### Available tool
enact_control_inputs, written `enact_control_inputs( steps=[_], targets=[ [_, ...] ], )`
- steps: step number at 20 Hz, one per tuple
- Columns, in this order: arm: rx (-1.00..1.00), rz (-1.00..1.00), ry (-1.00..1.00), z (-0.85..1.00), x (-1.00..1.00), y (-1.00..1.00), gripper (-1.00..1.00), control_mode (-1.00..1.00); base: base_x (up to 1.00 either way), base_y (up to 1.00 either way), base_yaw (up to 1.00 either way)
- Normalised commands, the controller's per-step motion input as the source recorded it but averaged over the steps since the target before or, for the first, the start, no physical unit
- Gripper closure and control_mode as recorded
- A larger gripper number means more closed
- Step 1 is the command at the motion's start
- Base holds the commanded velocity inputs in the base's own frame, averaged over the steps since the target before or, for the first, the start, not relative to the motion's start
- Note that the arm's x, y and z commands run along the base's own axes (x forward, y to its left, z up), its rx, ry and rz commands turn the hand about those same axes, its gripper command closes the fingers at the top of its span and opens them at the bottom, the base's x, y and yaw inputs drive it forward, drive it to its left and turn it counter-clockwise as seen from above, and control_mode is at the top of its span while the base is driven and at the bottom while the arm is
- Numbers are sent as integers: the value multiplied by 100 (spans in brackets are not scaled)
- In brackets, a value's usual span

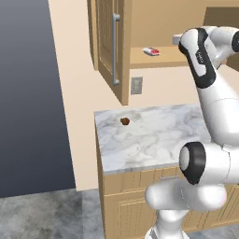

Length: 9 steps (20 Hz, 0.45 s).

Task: Pick the honey bottle and bar from the counter and place them in the cabinets closest to them.

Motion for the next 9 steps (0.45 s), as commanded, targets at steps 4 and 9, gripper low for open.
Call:
enact_control_inputs(
  steps=[4, 9],
  targets=[
    [0, 0, -27, 0, -100, 4, -100, -100, 0, 0, 0],
    [0, -2, -24, 0, -96, 2, -100, -100, 0, 0, 0]
  ],
)
